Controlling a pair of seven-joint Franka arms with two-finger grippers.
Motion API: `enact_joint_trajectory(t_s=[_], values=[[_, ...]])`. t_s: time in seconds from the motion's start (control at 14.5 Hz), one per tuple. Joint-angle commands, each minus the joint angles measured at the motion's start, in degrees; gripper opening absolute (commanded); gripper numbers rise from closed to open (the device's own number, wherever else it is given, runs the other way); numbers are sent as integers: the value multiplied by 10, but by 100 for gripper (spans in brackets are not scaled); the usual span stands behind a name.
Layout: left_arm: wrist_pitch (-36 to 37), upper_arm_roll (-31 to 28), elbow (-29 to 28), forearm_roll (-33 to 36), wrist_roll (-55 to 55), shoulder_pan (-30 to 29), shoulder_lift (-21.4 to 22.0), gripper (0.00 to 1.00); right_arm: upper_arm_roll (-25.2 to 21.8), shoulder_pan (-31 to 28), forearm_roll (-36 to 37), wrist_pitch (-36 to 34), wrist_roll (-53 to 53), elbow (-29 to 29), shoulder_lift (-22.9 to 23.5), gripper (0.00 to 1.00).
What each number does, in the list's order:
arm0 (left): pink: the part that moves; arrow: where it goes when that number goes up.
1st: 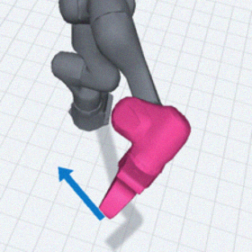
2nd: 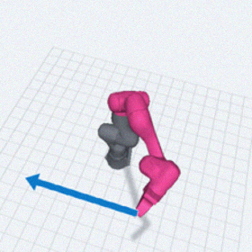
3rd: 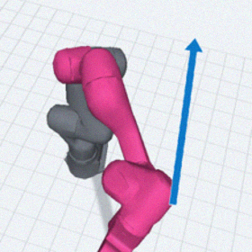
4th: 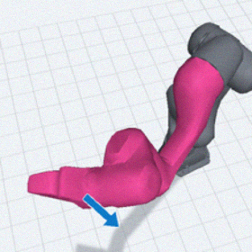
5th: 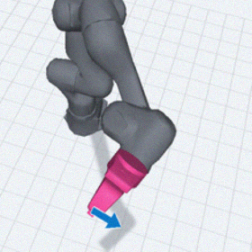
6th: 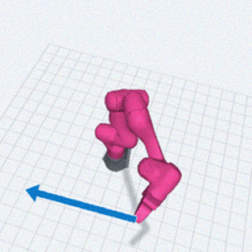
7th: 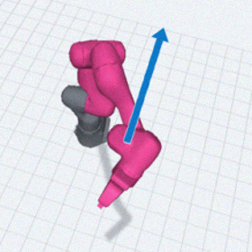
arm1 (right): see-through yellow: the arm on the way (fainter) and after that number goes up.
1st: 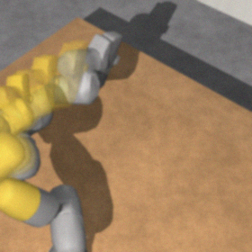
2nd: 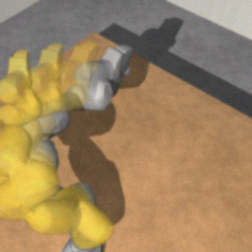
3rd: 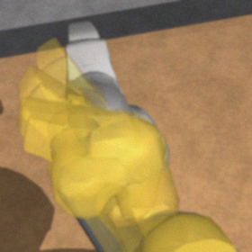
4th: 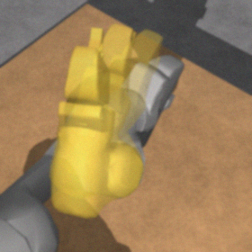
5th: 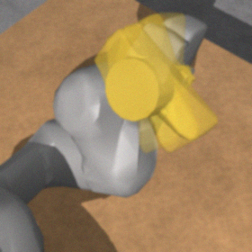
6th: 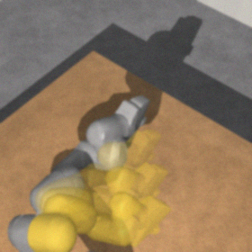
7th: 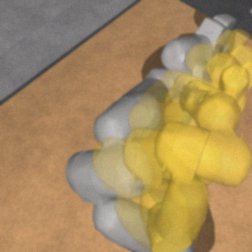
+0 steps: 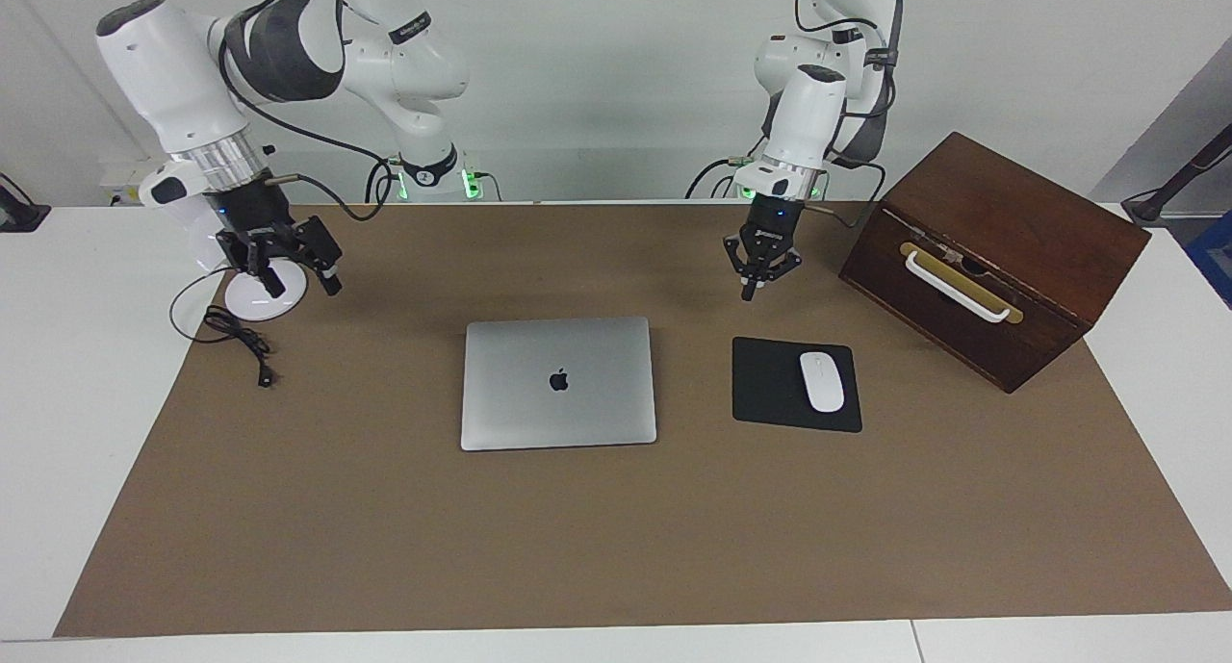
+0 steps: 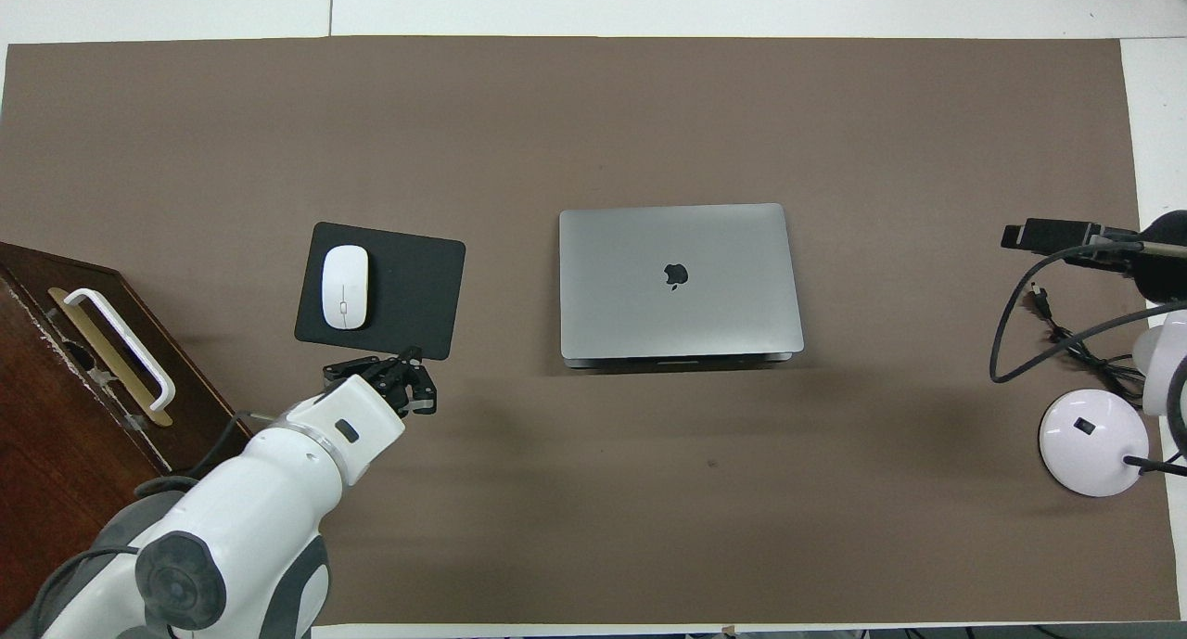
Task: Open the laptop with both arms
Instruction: 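Move the left gripper and the right gripper toward the laptop's near edge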
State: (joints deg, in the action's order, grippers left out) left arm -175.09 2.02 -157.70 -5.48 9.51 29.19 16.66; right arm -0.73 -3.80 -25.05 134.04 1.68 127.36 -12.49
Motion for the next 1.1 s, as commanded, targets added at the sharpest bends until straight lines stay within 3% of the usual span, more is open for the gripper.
enact_joint_trajectory(t_s=[0.0,0.28,0.55,0.83,1.03], values=[[-73,-8,-16,-8,7,39,-33,0,1,47,-97,82,-11,70,-36,100],[-163,-8,-16,-8,17,79,-95,0,4,120,-112,182,-143,104,-32,100],[-253,-8,-14,-9,17,108,-152,0,4,176,-216,265,-161,154,-26,100],[-256,-11,-1,-23,17,133,-172,0,4,236,-238,383,-135,225,-23,100],[-256,-10,40,-22,17,142,-208,0,4,283,-256,465,-135,259,-10,100]])
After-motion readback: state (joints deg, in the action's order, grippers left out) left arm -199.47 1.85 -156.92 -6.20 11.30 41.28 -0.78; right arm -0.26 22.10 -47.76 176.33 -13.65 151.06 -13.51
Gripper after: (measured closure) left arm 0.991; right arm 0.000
